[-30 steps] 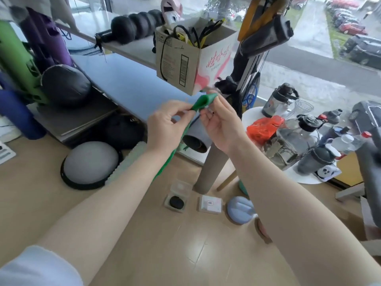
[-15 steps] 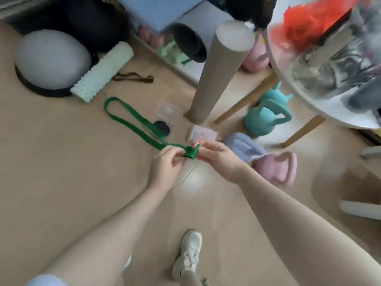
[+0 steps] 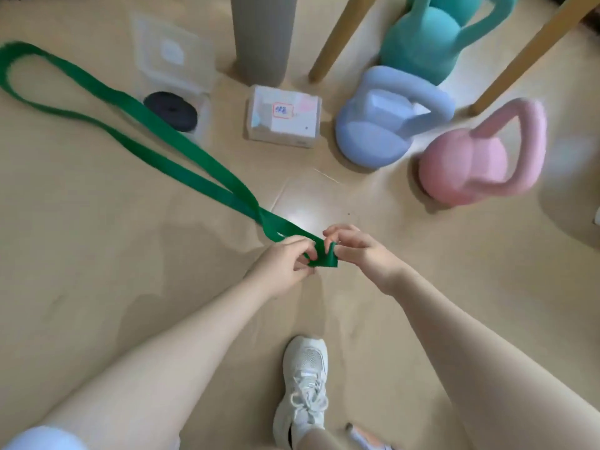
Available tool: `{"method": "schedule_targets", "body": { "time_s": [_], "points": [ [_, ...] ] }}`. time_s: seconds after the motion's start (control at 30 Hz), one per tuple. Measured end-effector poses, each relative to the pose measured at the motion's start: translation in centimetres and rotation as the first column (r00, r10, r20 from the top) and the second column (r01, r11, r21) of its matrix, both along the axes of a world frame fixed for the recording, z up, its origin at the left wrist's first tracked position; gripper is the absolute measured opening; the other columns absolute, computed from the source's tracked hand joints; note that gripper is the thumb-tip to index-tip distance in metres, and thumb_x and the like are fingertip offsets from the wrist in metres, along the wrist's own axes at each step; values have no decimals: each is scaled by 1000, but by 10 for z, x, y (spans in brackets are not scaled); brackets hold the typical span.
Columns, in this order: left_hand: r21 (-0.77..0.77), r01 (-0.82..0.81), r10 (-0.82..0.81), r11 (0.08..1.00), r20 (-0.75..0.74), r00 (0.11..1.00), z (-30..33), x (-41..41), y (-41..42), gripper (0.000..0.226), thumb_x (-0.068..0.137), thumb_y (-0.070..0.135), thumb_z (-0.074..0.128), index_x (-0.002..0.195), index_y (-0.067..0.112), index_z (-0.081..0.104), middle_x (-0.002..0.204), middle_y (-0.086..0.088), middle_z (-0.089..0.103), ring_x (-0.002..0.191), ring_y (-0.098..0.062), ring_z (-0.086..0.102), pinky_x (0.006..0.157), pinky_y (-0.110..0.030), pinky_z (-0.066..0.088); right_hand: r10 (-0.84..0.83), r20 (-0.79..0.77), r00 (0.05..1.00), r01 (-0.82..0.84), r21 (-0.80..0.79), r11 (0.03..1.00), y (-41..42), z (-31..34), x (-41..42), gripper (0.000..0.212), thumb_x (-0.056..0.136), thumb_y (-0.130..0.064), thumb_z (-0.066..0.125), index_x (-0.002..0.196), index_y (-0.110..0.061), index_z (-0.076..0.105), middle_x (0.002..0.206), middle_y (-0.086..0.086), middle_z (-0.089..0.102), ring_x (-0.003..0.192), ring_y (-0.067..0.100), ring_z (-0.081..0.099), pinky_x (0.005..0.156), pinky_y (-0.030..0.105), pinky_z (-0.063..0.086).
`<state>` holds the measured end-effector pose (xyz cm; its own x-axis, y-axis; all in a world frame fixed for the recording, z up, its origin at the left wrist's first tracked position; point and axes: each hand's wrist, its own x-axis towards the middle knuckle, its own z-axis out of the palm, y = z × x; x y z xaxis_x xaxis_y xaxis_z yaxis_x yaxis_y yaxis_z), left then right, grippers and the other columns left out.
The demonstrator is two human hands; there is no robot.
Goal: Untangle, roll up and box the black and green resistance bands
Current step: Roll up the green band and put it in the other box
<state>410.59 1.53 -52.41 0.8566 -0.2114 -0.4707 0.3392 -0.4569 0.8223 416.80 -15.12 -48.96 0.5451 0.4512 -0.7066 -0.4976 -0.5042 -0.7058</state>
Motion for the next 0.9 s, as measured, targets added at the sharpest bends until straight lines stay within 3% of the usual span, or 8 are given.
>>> {"method": "schedule_targets", "body": {
  "time_s": [0.1, 0.2, 0.33, 0.4, 0.57, 0.67, 0.77, 0.9],
  "points": [
    [119, 108, -115, 987, 47, 992, -58, -3, -4, 17, 84, 13, 64, 100, 9, 62, 124, 2, 56, 103, -19, 59, 89, -37, 48, 5, 31, 1000, -3, -61, 998, -18, -51, -12, 16, 85, -7, 48, 77, -15, 60, 116, 1, 47, 98, 3, 49, 89, 15, 37],
    [288, 183, -233, 940, 150, 961, -96, 8, -9, 38, 86, 17, 60, 124, 14, 54, 134, 4, 49, 122, -18, 46, 100, -35, 37, -1, 84, 996, 10, -108, 994, -26, -88, -18, 15, 73, -18, 44, 78, -16, 58, 91, 0, 55, 84, 13, 51, 83, 23, 37],
    [563, 380, -514, 734, 94, 853, -143, 27, -12, 56, 90, 30, 55, 142, 23, 33, 150, 4, 29, 138, -17, 24, 110, -29, 19, 24, 140, 990, 1, -182, 983, -34, -129, -17, 13, 86, -10, 44, 82, -17, 54, 71, -3, 51, 69, 14, 45, 70, 27, 35],
    [612, 408, -537, 678, 33, 843, -163, 33, -10, 53, 90, 31, 55, 140, 24, 35, 151, 2, 25, 138, -19, 23, 106, -30, 27, 35, 224, 974, 24, -254, 967, -35, -149, -19, 18, 91, -8, 44, 84, -22, 53, 70, -8, 51, 68, 11, 45, 66, 24, 35],
    [651, 380, -524, 656, 31, 851, -188, 40, -10, 46, 87, 29, 60, 127, 16, 42, 140, 3, 35, 124, -20, 37, 83, -33, 40, 35, 365, 930, 105, -356, 928, -34, -188, -26, 9, 90, -18, 53, 96, -23, 58, 90, -7, 60, 88, 16, 50, 67, 23, 35],
    [695, 412, -580, 590, 9, 814, -196, 40, -7, 44, 87, 31, 60, 123, 13, 44, 145, 1, 32, 131, -22, 31, 94, -36, 37, -12, 397, 918, 150, -317, 937, -31, -197, -32, 14, 89, -17, 56, 102, -18, 63, 95, -8, 61, 98, 18, 54, 75, 23, 38],
    [727, 406, -623, 553, 37, 781, -205, 42, -3, 42, 86, 35, 59, 119, 14, 47, 149, -2, 28, 139, -21, 20, 112, -33, 14, -91, 414, 906, 214, -262, 941, -28, -201, -36, 17, 89, -15, 58, 104, -15, 64, 92, -9, 62, 87, 12, 55, 75, 22, 38],
    [759, 415, -674, 502, 43, 737, -208, 43, -3, 49, 83, 37, 61, 122, 13, 43, 136, -7, 36, 128, -26, 32, 104, -35, 27, -188, 388, 902, 279, -193, 941, -21, -207, -33, 15, 89, -19, 58, 101, -23, 65, 85, -12, 61, 87, 12, 59, 81, 30, 47]
  ]
}}
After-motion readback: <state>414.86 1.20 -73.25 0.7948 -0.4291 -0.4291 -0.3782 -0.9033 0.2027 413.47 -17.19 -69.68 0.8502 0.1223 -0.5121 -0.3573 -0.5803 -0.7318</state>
